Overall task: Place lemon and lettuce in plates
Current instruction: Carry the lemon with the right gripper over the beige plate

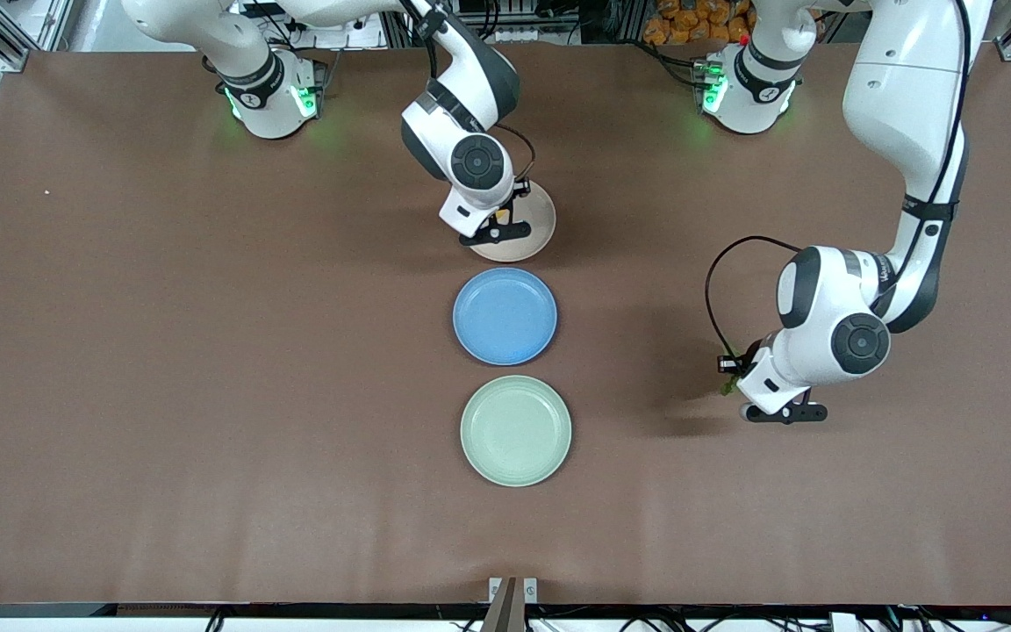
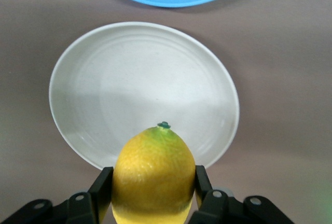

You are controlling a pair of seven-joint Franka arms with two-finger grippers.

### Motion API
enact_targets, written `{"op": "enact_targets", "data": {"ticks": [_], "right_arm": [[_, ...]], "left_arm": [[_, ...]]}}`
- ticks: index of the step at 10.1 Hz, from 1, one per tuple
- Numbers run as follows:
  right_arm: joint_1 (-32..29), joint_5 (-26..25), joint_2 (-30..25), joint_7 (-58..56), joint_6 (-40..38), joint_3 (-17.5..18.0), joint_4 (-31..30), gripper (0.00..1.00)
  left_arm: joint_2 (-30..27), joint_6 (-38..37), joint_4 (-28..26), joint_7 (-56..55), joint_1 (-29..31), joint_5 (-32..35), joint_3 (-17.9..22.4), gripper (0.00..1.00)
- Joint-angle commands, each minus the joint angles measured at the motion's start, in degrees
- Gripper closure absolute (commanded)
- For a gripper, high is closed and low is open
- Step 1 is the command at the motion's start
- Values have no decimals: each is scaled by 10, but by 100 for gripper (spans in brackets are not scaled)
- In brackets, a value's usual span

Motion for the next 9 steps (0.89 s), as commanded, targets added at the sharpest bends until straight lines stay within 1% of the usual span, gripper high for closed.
{"op": "enact_targets", "data": {"ticks": [1, 3, 7, 8, 9], "right_arm": [[5, 3, 8, 1, 13, -4, 1, 100], [13, 4, 26, 5, 41, -4, 4, 100], [12, 10, 41, 9, 44, -4, 12, 100], [11, 24, 43, 11, 43, -4, 12, 93], [10, 46, 47, 14, 43, -4, 13, 71]], "left_arm": [[-13, -22, 27, -4, -5, -3, 2, 100], [-24, -22, 37, -4, -7, 1, 1, 100], [-37, -22, 65, -3, -8, 7, -2, 100], [-41, -22, 67, -3, -9, 7, -2, 100], [-44, -22, 67, -3, -10, 6, -2, 100]]}}
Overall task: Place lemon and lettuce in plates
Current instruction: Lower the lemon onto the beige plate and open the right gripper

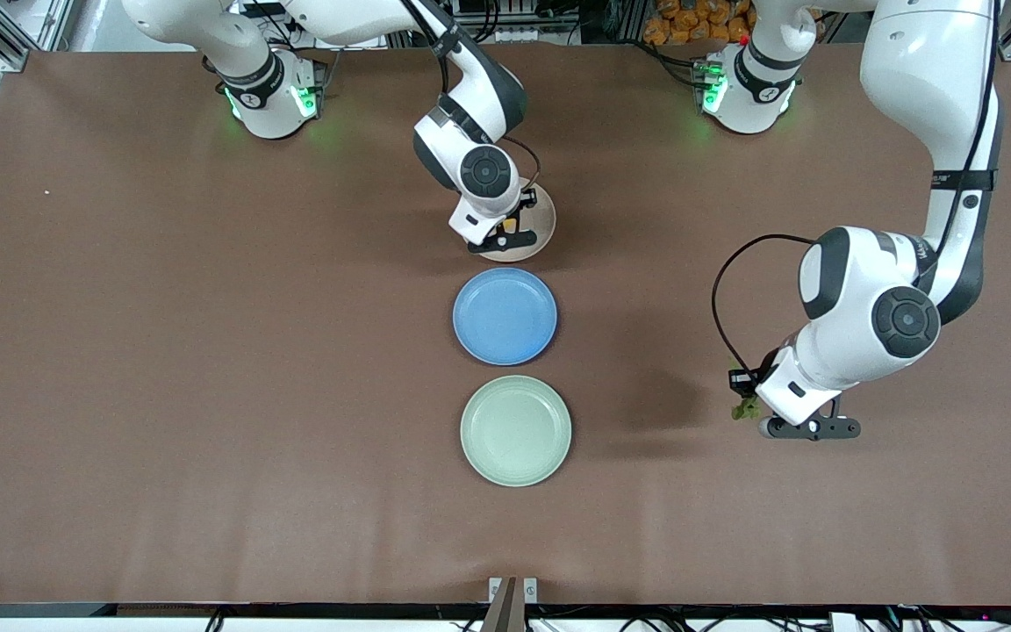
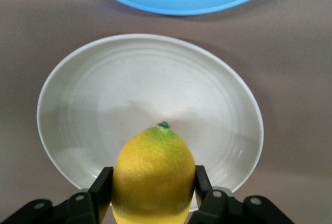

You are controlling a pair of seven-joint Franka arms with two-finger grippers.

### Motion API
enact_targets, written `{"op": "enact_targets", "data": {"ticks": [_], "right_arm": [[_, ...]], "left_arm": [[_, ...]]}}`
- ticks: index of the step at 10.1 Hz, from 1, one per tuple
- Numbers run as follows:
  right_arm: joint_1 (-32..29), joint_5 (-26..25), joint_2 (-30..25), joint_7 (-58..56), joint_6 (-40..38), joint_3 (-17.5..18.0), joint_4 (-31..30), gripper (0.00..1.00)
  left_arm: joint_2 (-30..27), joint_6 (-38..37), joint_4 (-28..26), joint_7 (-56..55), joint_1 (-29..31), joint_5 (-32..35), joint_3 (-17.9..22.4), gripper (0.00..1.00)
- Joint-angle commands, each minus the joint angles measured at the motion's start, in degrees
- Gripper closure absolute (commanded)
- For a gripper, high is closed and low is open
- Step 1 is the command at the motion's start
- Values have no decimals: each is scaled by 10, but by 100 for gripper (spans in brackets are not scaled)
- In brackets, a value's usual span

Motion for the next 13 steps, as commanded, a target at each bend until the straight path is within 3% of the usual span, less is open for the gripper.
{"op": "enact_targets", "data": {"ticks": [1, 2, 6, 8, 11, 13], "right_arm": [[2, 32, 12, 11, -1, -3, 18, 60], [1, 34, 12, 15, -2, -4, 20, 1], [-27, 29, -1, 5, -16, -6, 39, 0], [-60, 22, -5, 0, -88, -7, 87, 0], [-139, 18, -32, -89, -142, -8, 99, 0], [-207, 2, -53, -134, -219, -8, 129, 0]], "left_arm": [[-12, -12, 3, -3, -4, 2, 0, 100], [-12, -12, 14, -3, -5, -1, -9, 100], [-12, -12, 18, -14, -5, -12, -25, 100], [-10, -12, 34, -40, -7, -12, -35, 100], [-6, -11, 47, -66, -12, -13, -50, 100], [-5, -6, 50, -67, -12, -13, -53, 100]]}}
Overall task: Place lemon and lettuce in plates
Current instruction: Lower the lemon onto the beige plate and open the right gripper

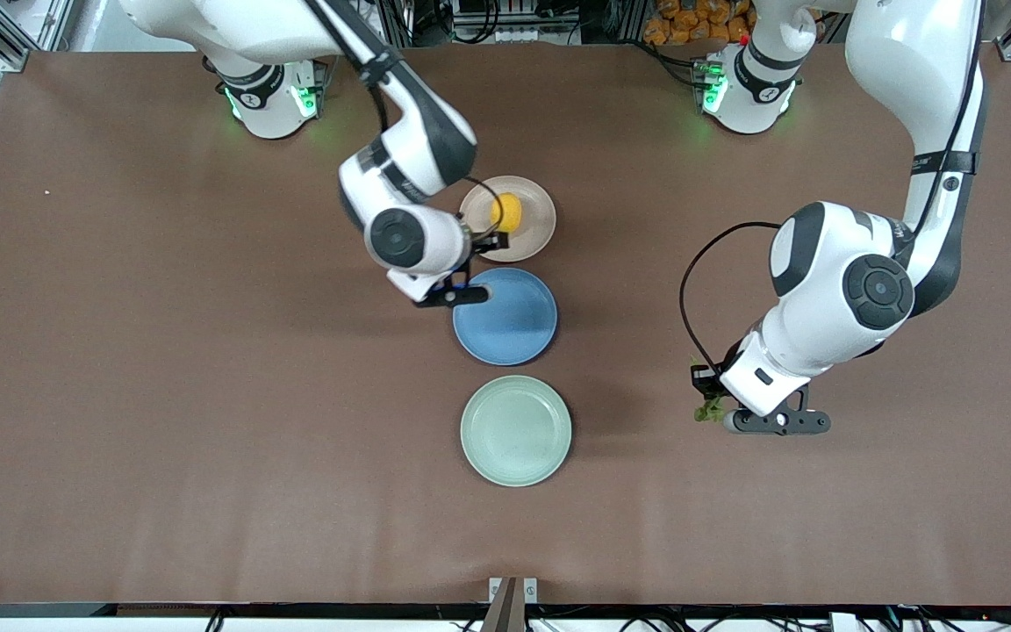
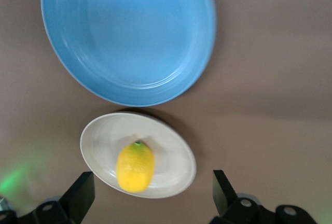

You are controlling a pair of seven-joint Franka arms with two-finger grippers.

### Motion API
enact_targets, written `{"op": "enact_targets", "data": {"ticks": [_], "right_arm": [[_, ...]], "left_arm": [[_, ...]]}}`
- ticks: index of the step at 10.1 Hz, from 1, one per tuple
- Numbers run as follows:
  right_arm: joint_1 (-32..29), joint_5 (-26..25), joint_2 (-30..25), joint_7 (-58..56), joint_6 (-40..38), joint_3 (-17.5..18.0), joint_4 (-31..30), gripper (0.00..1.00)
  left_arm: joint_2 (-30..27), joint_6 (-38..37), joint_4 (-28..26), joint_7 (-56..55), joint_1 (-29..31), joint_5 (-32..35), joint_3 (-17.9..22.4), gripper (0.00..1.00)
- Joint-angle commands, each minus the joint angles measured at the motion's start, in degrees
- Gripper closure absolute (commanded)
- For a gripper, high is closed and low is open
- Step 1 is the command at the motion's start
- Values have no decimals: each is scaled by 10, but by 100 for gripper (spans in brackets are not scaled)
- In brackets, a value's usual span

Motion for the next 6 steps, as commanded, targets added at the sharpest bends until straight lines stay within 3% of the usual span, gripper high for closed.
{"op": "enact_targets", "data": {"ticks": [1, 2, 6], "right_arm": [[-74, -66, -27, -54, -97, 8, 48, 0], [-102, -123, -26, -58, -126, 9, 84, 0], [-194, -189, -71, -106, -133, 8, 121, 0]], "left_arm": [[5, -4, 24, -15, 0, -14, -9, 100], [10, -4, 32, -22, -1, -23, -10, 100], [32, 32, 54, -88, -43, -24, -14, 100]]}}
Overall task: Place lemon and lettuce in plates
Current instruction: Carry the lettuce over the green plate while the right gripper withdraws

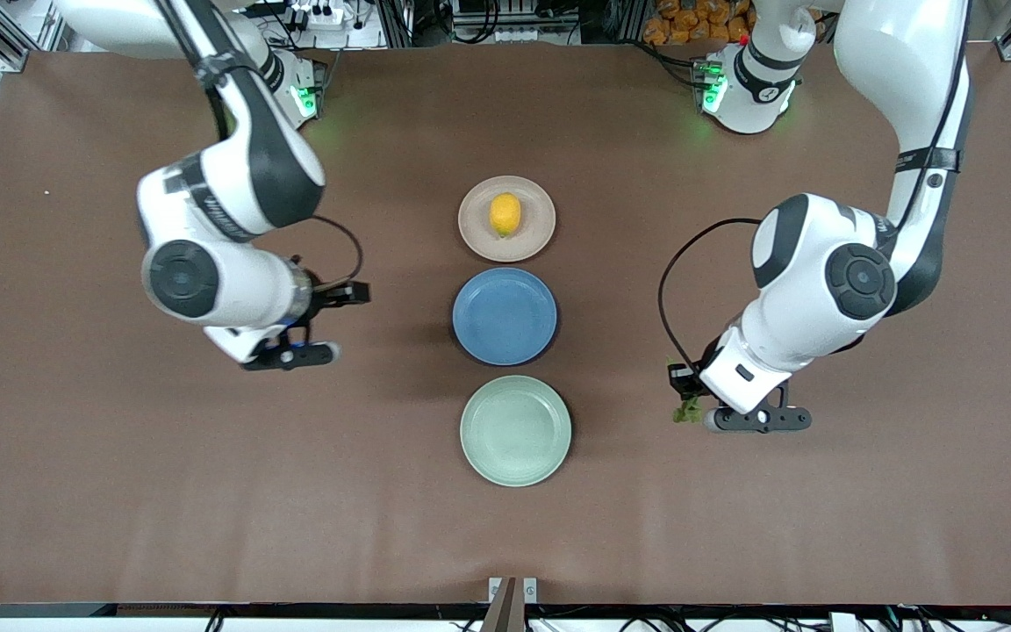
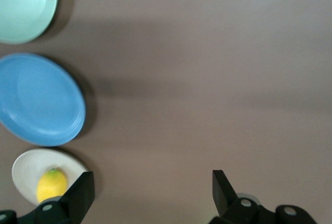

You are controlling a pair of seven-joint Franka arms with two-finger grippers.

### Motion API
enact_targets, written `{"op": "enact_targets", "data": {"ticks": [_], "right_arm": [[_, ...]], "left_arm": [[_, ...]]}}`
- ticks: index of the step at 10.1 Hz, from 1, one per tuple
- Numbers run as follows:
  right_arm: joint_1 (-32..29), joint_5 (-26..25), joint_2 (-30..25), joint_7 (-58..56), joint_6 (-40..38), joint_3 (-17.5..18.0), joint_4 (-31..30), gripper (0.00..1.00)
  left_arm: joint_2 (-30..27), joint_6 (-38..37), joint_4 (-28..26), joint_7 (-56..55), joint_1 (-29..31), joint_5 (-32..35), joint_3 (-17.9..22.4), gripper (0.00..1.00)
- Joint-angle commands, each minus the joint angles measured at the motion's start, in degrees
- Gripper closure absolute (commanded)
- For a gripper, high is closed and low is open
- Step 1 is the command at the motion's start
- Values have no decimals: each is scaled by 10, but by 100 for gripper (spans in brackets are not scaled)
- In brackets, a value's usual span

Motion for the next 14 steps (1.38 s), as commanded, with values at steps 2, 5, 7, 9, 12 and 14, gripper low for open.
{"op": "enact_targets", "data": {"ticks": [2, 5, 7, 9, 12, 14], "right_arm": [[-57, -56, -75, -43, -13, 10, 4, 0], [-81, -58, -125, -65, -26, 10, 4, 0], [-106, -57, -149, -89, -36, 10, 3, 0], [-117, -57, -167, -95, -54, 10, -2, 0], [-126, -57, -205, -95, -61, 10, -23, 0], [-130, -58, -226, -97, -61, 11, -35, 0]], "left_arm": [[42, 66, 23, -57, -35, -13, 2, 100], [65, 130, 23, -89, -59, -14, 2, 100], [89, 178, 39, -120, -79, -14, 2, 100], [117, 208, 60, -159, -101, -13, 3, 100], [156, 284, 70, -188, -123, -14, 3, 100], [185, 323, 81, -194, -133, -14, 4, 100]]}}
